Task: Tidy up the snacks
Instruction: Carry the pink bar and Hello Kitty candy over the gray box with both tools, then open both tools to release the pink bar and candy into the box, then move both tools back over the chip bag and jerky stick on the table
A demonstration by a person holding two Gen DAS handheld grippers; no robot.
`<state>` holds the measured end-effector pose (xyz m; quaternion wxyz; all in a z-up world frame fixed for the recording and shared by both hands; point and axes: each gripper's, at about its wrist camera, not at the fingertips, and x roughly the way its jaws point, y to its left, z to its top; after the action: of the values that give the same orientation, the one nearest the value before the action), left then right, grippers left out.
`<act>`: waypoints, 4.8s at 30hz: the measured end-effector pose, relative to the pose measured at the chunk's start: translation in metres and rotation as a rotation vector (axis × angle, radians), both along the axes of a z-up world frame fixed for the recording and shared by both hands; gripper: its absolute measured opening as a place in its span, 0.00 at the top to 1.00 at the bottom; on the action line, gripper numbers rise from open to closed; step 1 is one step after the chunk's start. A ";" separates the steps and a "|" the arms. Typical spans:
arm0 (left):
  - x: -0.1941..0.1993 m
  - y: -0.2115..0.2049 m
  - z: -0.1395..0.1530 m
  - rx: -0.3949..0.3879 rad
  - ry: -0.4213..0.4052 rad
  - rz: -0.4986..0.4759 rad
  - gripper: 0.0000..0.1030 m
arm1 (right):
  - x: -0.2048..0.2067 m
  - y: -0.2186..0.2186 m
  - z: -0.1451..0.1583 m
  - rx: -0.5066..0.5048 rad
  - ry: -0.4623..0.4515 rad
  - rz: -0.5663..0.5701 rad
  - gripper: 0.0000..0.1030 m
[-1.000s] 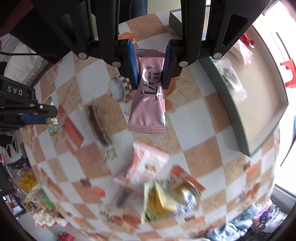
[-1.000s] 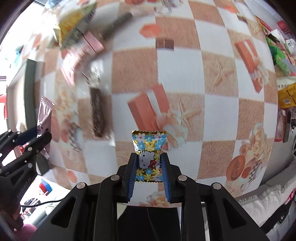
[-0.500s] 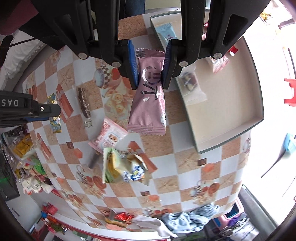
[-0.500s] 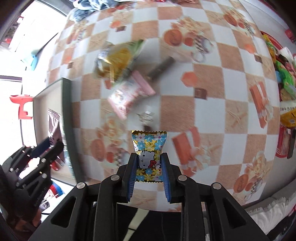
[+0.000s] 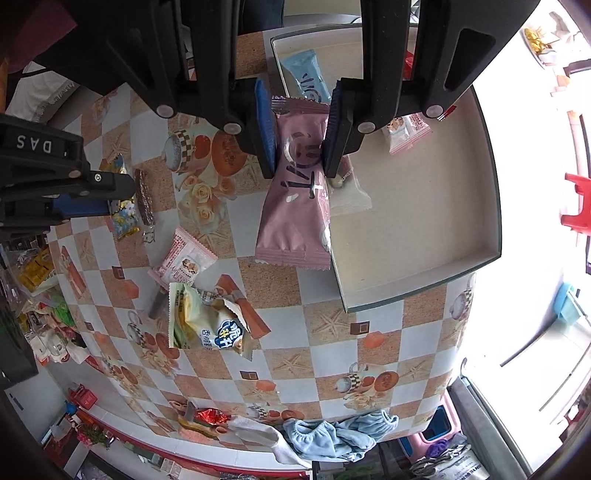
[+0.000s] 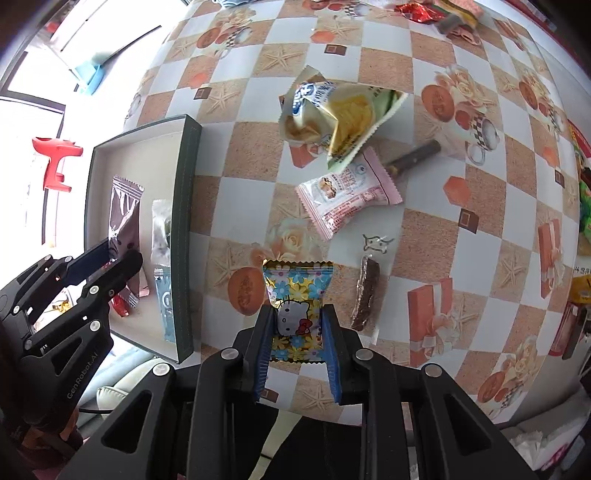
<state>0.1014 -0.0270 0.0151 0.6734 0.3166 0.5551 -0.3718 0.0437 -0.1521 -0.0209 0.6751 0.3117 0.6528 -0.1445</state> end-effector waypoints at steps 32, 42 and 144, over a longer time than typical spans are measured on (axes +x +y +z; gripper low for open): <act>0.012 0.010 0.003 -0.006 -0.007 0.025 0.73 | 0.013 0.010 -0.004 -0.003 0.003 0.021 0.74; 0.012 0.010 0.003 -0.005 -0.007 0.025 0.73 | 0.013 0.010 -0.004 -0.002 0.004 0.017 0.74; 0.019 0.037 -0.017 0.155 0.067 0.106 0.24 | -0.066 -0.069 -0.120 0.133 0.304 -0.397 0.01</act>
<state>0.1200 0.0102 -0.0022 0.6465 0.3257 0.6203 -0.3019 -0.0222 -0.2212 -0.1411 0.5056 0.4519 0.6811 -0.2761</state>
